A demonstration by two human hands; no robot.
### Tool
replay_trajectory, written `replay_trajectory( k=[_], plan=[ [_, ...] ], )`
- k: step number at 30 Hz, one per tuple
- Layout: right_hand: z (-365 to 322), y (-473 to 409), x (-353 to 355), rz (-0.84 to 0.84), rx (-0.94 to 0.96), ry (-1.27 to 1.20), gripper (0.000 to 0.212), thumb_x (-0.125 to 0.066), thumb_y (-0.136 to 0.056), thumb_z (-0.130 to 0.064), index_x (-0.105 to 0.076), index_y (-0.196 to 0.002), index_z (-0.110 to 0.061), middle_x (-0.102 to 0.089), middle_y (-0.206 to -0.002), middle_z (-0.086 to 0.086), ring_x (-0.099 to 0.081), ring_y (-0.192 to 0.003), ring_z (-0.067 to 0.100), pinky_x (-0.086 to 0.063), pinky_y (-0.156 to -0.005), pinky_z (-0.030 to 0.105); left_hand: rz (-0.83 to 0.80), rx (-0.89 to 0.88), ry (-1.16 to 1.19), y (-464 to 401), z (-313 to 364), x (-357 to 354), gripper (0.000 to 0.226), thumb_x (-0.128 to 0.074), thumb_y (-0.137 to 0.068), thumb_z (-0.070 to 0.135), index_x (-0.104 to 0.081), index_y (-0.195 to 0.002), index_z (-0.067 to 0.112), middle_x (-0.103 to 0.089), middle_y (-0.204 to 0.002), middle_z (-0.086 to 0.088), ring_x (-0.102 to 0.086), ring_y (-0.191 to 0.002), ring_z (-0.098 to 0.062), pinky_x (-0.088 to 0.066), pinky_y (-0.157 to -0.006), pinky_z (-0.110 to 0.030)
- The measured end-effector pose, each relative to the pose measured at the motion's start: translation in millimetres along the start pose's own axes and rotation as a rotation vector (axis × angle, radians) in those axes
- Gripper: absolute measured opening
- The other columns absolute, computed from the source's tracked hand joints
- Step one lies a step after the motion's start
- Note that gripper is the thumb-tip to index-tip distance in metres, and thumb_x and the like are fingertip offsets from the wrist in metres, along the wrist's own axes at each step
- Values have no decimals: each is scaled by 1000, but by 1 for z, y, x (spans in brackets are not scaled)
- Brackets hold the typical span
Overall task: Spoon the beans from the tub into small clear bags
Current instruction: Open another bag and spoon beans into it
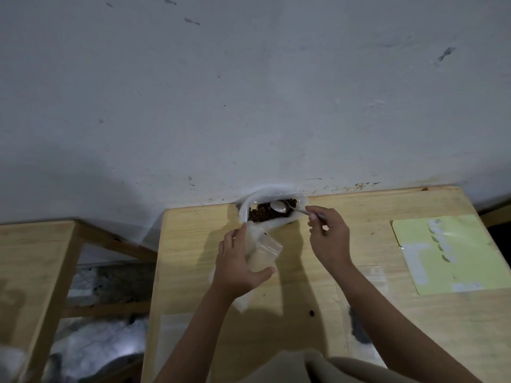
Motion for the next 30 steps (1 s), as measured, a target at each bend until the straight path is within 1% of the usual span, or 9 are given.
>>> replay_trajectory(
  k=[3,5,8,11,14,18,22,25,30],
  plan=[
    [3,-4,-16,-25,53,89,19,-52,-92,-3,-68,-102,-7,-61,-91,4,-56,-76,12,-46,-65,22,-17,-30,0,-6,0,-2,110,-72,-60,61,-13,-149,36,-25,-139,5,-26,-120,-11,-33,-99,-33],
    [7,-5,-24,-42,-4,62,18,-51,-92,-4,-67,-100,-9,-64,-92,6,-58,-77,14,-45,-66,21,-29,-25,4,-9,-1,-3,110,-70,-59,62,-15,-149,36,-26,-140,5,-26,-121,-11,-34,-100,-34],
    [13,-7,-34,-75,-166,-22,18,-51,-92,-8,-67,-97,-15,-67,-90,6,-61,-82,18,-46,-70,25,-23,-14,32,-13,0,-3,110,-68,-55,65,-18,-148,37,-27,-138,6,-27,-120,-12,-35,-99,-34],
    [15,-7,-42,-115,-288,-68,18,-53,-92,-11,-68,-92,-20,-67,-84,4,-61,-82,21,-48,-72,31,-16,-22,52,-14,0,-3,109,-71,-56,61,-18,-148,38,-27,-137,7,-28,-119,-11,-33,-97,-32],
    [16,-5,-47,-76,-421,-135,21,-54,-92,-12,-67,-86,-28,-67,-83,9,-62,-78,24,-55,-76,41,-10,-31,62,-12,-1,-3,109,-73,-56,60,-19,-148,37,-27,-136,8,-27,-119,-11,-33,-97,-32],
    [8,0,-42,-4,-536,-276,19,-52,-94,-8,-69,-89,-16,-62,-68,7,-56,-60,18,-54,-70,42,-2,-42,84,-9,-2,-2,109,-72,-55,61,-20,-148,36,-26,-133,9,-26,-118,-10,-34,-97,-31],
    [4,2,-28,37,-574,-359,19,-52,-94,-7,-69,-88,-12,-60,-68,7,-55,-59,15,-52,-62,35,1,-41,112,-6,-2,0,108,-75,-56,56,-21,-147,36,-26,-126,12,-26,-114,-7,-34,-97,-28],
    [6,4,-15,60,-583,-401,17,-52,-94,-7,-69,-94,-7,-60,-70,8,-56,-63,16,-51,-60,31,0,-50,105,-1,-2,1,108,-71,-55,60,-21,-147,34,-25,-124,14,-26,-113,-6,-32,-96,-26],
    [-2,11,11,35,-493,-417,23,-51,-95,-6,-69,-84,-15,-60,-71,6,-57,-65,15,-51,-58,28,16,-22,88,7,-2,2,113,-66,-51,66,-23,-148,26,-23,-127,13,-24,-115,-6,-32,-98,-26]
  ],
)
Point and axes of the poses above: each hand's wrist, its own y-axis away from the middle knuckle, its own x-axis out of the back of the hand, z = x × y, the point moved 3 cm from there along -y, towards the middle knuckle
